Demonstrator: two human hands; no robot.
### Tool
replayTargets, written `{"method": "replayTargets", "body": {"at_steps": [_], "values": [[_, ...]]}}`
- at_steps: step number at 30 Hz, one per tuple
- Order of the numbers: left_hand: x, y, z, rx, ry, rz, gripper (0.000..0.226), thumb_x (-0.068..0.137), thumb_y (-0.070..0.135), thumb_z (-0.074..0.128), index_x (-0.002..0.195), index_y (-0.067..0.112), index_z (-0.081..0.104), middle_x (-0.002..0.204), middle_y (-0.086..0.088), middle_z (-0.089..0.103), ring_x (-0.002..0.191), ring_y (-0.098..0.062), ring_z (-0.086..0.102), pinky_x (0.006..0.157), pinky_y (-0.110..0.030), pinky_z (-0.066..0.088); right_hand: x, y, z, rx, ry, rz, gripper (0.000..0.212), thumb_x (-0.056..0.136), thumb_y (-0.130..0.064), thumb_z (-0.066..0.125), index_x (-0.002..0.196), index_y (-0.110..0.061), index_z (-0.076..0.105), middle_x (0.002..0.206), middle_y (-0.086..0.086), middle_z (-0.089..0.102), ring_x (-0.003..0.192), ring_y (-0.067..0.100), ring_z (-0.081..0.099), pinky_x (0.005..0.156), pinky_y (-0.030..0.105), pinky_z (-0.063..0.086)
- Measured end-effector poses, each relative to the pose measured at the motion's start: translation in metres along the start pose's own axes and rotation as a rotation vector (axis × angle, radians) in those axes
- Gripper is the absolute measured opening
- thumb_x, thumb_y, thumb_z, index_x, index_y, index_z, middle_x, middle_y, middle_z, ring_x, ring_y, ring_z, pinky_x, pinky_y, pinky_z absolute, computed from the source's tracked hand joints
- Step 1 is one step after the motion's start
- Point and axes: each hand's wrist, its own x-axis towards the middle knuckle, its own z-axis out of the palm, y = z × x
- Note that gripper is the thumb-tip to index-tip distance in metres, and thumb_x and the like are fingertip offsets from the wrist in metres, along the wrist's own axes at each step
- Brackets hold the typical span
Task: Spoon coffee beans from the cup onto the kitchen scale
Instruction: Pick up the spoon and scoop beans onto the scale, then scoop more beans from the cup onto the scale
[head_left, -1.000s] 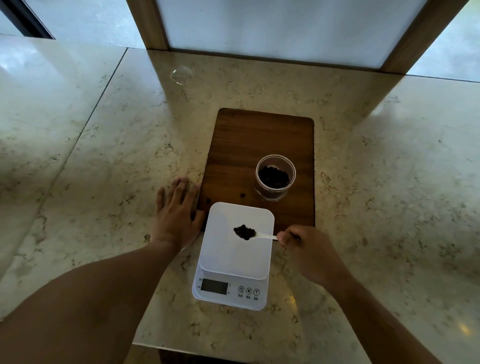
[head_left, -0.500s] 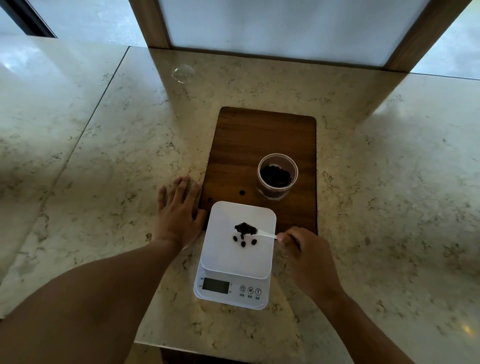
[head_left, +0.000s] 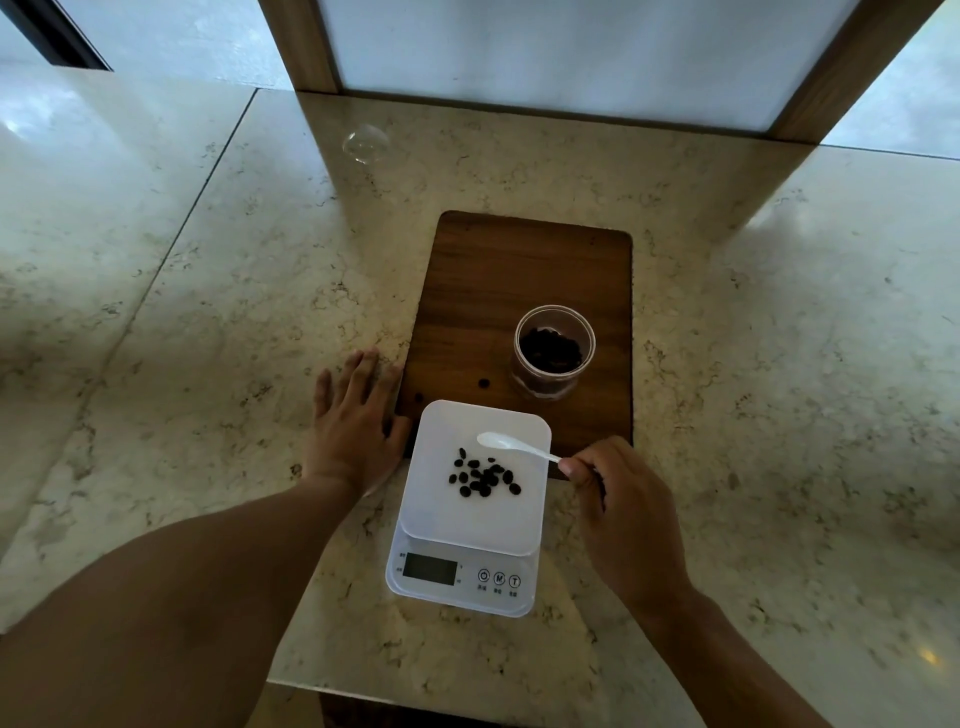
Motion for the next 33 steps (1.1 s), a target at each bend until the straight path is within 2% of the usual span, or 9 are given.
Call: {"method": "replayTargets", "body": {"at_steps": [3,8,12,16,28,33], "values": [[0.0,0.001,-0.001,-0.005,-0.006,-0.003,0.066,0.091,0.048,0.029,0.153,0.024,0.026,0.164,-0.01,0.018,0.153,-0.023,0.002,0.122,-0.053,0.001,0.012,0.0,-0.006,0.015,0.066,0.02,0.022,0.095,-0.023,0.054,0.075,-0.014,0.056,0.07,-0.007,0.049,0.054,0.008,0.044,0.045,0.02,0.031],[-0.001,0.003,-0.003,-0.02,-0.001,-0.006,0.067,0.091,0.05,0.025,0.153,0.023,0.028,0.164,-0.01,0.019,0.153,-0.024,0.003,0.122,-0.052,0.001,0.046,0.002,-0.018,-0.025,0.191,0.052,0.017,0.095,-0.018,0.059,0.079,-0.011,0.057,0.064,-0.003,0.051,0.051,0.012,0.044,0.044,0.019,0.029],[-0.001,0.002,-0.003,-0.018,0.0,-0.007,0.067,0.092,0.051,0.025,0.153,0.024,0.028,0.164,-0.009,0.019,0.153,-0.023,0.002,0.122,-0.053,0.001,0.066,0.004,-0.024,-0.098,0.219,0.081,0.019,0.095,-0.018,0.06,0.078,-0.009,0.056,0.063,-0.002,0.049,0.052,0.012,0.041,0.046,0.019,0.027],[0.0,0.0,0.0,-0.013,0.004,-0.001,0.067,0.092,0.052,0.025,0.153,0.023,0.028,0.164,-0.01,0.019,0.153,-0.023,0.002,0.122,-0.054,0.003,0.074,0.007,-0.021,-0.16,0.179,0.118,0.021,0.094,-0.018,0.061,0.077,-0.009,0.056,0.064,-0.001,0.05,0.053,0.014,0.043,0.047,0.018,0.026],[0.0,-0.001,0.002,-0.008,0.011,0.0,0.066,0.092,0.051,0.028,0.152,0.023,0.028,0.164,-0.01,0.02,0.153,-0.022,0.002,0.122,-0.055,0.004,0.115,-0.007,-0.021,-0.486,0.036,0.073,0.02,0.096,-0.028,0.054,0.083,-0.014,0.057,0.074,0.0,0.056,0.057,0.017,0.047,0.047,0.026,0.027],[0.0,-0.001,0.002,-0.002,0.017,0.004,0.066,0.092,0.051,0.028,0.152,0.023,0.028,0.164,-0.01,0.021,0.153,-0.023,0.003,0.121,-0.055,0.006,0.121,-0.01,-0.023,-0.535,-0.023,0.106,0.02,0.095,-0.029,0.055,0.083,-0.014,0.059,0.073,-0.002,0.049,0.058,0.019,0.042,0.049,0.026,0.025]]}}
